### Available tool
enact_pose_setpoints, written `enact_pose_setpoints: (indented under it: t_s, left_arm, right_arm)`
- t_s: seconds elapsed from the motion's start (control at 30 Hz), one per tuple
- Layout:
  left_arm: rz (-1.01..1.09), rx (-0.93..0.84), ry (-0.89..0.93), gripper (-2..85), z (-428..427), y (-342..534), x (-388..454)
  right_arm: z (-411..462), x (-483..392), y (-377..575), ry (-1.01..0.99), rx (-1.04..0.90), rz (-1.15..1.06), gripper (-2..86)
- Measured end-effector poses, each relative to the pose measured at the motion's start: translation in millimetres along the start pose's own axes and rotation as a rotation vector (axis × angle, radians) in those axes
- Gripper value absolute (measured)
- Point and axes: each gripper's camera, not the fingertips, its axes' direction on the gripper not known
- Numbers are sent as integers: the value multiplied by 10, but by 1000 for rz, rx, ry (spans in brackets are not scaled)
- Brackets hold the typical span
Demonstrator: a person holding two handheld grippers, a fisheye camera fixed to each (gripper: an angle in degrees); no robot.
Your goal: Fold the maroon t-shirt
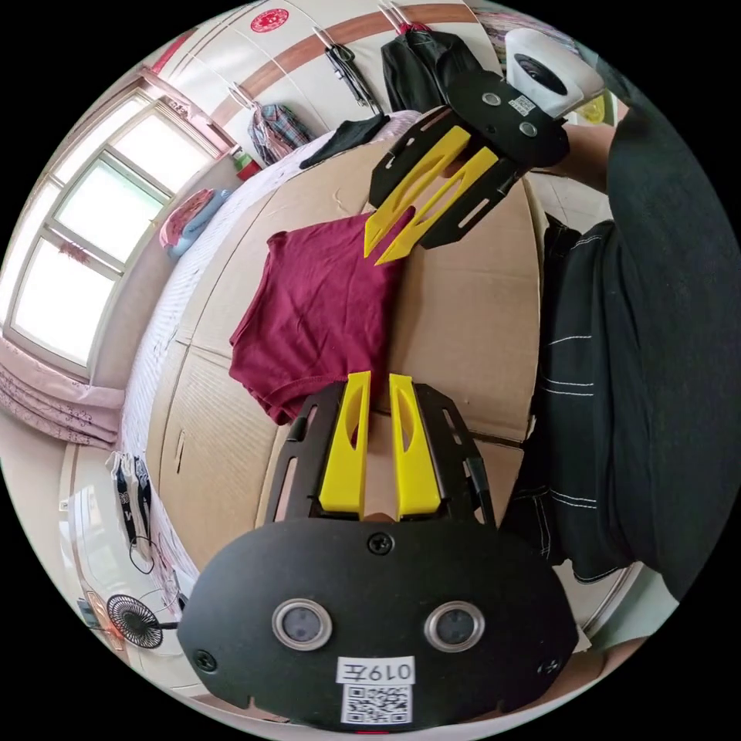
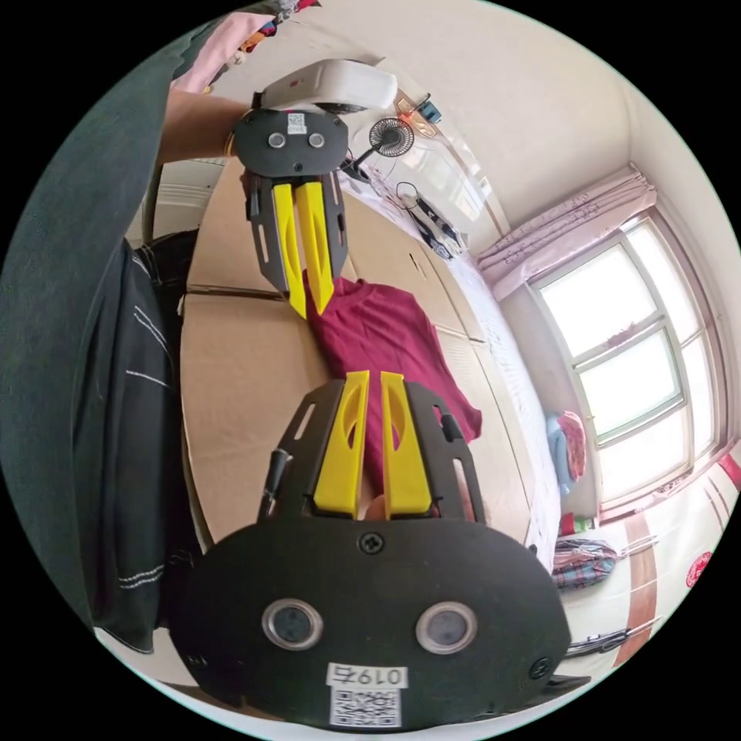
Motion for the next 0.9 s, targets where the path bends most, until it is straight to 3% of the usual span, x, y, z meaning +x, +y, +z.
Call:
enact_pose_setpoints:
  t_s: [0.23,0.33,0.4,0.5,0.57,0.9]
  left_arm:
    - [-156,91,-34,13,-280,294,-806]
    - [-473,149,-46,21,-394,582,-1553]
    - [-715,167,96,36,-310,860,-2175]
    - [-854,250,375,60,-104,1142,-2755]
    - [-914,251,455,63,22,1250,-3021]
    - [-1037,218,564,19,267,1624,-3940]
  right_arm:
    - [-331,189,-238,-87,68,123,8]
    - [-452,315,-351,-166,96,213,4]
    - [-541,357,-419,-213,123,258,1]
    - [-709,385,-540,-273,142,295,-1]
    - [-854,381,-631,-285,126,285,5]
    - [-1400,467,-1084,-317,-31,223,-3]
